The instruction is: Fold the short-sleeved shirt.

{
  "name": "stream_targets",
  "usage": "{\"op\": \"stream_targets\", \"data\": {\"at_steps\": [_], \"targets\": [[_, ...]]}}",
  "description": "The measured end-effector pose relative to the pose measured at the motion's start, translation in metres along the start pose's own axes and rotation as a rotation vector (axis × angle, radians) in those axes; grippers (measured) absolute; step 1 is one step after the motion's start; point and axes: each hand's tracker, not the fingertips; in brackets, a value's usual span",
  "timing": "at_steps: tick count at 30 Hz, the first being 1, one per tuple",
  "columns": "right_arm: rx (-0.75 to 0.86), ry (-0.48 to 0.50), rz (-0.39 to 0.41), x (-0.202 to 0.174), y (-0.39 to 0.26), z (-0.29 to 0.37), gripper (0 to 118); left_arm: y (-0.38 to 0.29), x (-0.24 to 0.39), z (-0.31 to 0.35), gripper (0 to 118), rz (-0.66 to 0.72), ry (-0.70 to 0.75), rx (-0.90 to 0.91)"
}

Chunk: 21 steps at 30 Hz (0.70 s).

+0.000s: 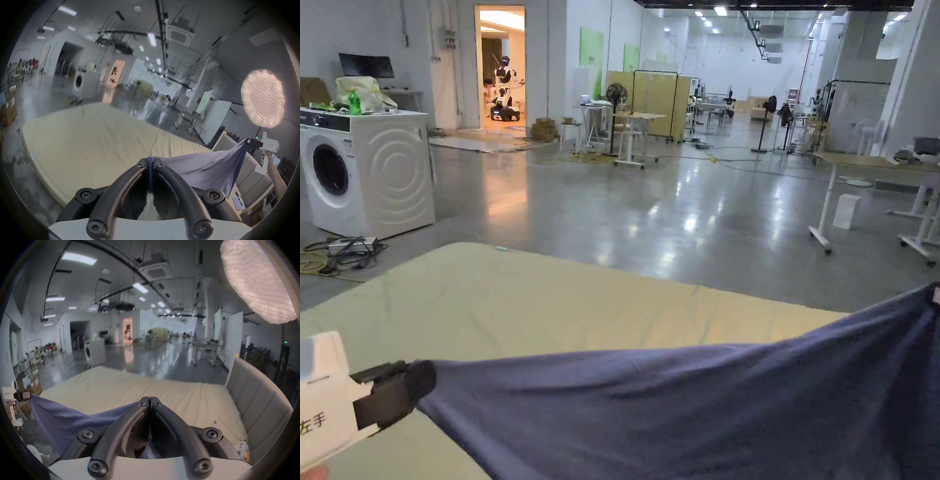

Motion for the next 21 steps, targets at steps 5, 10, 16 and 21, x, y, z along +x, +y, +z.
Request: {"op": "stream_targets", "data": {"at_steps": [5,10,16,21], "targets": [[0.162,-0.121,0.025,0.023,0.053,0.071,1,0.075,0.034,0.011,6,-0.065,-0.044,0.1],[0.293,-0.197,0.077,0.017,0.1,0.123,1,0.145,0.077,0.027,6,-0.078,-0.108,0.159],[0.339,-0.174,0.01,0.018,0.143,0.141,1,0.207,0.106,0.024,6,-0.163,-0.093,0.196],[0.293,-0.137,-0.044,0.028,0.147,0.13,1,0.219,0.101,0.001,6,-0.181,-0.116,0.194]]}}
